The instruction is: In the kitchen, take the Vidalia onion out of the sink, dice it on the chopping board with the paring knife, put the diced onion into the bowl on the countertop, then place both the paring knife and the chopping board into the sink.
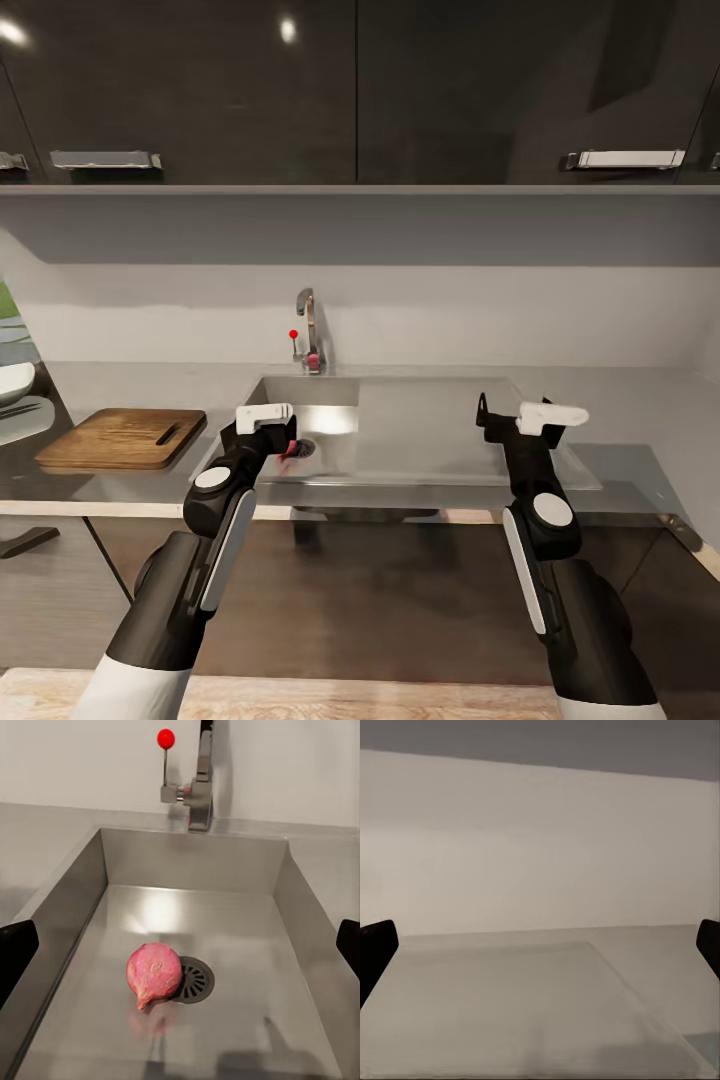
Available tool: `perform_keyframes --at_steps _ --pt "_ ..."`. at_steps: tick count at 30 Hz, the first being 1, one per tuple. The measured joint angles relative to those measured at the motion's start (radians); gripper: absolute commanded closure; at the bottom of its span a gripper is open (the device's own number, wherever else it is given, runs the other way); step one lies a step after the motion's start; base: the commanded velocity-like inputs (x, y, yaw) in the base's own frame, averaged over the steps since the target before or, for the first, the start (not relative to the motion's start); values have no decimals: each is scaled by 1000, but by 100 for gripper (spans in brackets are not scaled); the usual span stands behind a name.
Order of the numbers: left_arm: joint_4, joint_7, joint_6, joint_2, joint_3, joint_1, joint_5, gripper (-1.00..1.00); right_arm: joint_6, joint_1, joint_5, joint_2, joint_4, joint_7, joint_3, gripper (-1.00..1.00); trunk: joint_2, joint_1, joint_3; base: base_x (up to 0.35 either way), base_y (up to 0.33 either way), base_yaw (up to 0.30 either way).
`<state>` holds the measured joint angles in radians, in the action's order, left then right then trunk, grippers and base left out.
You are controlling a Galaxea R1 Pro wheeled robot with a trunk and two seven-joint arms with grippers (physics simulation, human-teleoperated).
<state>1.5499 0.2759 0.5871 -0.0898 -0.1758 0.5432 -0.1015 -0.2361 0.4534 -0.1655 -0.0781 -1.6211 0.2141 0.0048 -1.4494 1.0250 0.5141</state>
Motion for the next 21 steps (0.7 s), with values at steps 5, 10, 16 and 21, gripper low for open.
perform_keyframes --at_steps 5,10,16,21 --pt "0 -1 0 1 -3 0 0 -100 -81 43 -5 6 0 0 0 -100 0 0 0 0 0 0" --pt "0 -1 0 1 -5 0 0 -100 -234 157 -23 12 -1 -13 1 -100 0 0 0 0 0 0" --pt "0 -1 0 1 -7 0 0 -100 -406 324 -29 34 0 -65 1 -100 0 0 0 10 0 0" --pt "-1 -1 1 1 -9 0 1 -100 -457 376 -30 38 2 -72 0 -100 0 0 0 219 0 0"
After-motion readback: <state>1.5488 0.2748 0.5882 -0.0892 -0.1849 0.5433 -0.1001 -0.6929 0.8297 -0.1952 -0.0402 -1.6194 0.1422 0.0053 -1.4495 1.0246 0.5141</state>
